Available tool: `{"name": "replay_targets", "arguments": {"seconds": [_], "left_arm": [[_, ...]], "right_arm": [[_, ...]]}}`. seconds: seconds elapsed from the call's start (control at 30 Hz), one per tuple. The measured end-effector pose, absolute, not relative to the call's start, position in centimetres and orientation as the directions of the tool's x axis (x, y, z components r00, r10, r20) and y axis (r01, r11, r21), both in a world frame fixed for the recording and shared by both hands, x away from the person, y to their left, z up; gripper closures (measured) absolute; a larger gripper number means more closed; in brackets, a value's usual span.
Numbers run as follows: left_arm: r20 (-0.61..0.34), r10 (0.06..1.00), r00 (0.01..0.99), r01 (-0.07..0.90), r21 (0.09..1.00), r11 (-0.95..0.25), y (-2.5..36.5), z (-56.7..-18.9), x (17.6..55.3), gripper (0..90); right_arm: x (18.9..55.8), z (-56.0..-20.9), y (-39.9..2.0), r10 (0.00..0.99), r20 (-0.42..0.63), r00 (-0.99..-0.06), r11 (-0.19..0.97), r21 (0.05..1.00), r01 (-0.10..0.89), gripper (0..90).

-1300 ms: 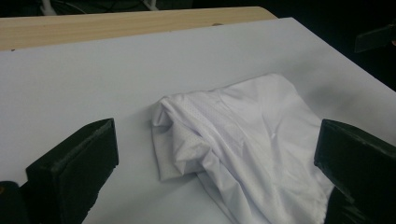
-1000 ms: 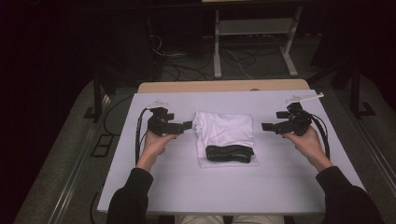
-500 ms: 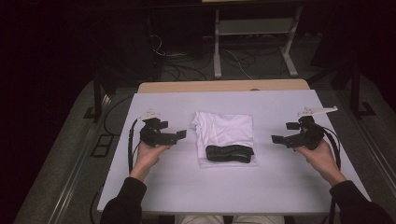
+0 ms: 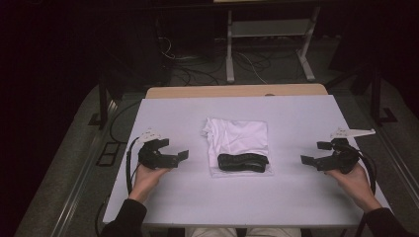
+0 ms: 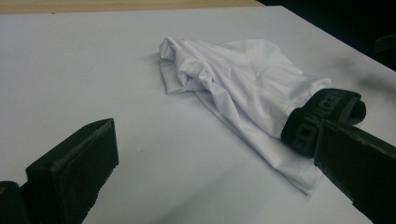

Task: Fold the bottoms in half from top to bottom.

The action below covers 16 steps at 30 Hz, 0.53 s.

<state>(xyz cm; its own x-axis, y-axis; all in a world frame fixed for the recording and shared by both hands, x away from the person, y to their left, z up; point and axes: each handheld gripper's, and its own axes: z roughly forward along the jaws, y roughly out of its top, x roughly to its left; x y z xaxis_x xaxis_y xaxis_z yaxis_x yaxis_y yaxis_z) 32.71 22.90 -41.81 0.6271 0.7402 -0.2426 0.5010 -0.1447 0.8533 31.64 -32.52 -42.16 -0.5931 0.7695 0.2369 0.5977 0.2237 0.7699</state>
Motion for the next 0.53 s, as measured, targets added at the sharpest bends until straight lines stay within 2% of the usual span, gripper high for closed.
{"name": "replay_targets", "arguments": {"seconds": [0.53], "left_arm": [[-0.232,0.708,0.667,0.480,0.861,-0.170,23.5,-42.7,29.3,0.0]], "right_arm": [[29.0,-43.2,-33.9,0.788,0.224,-0.574,0.216,0.772,0.598,0.0]]}}
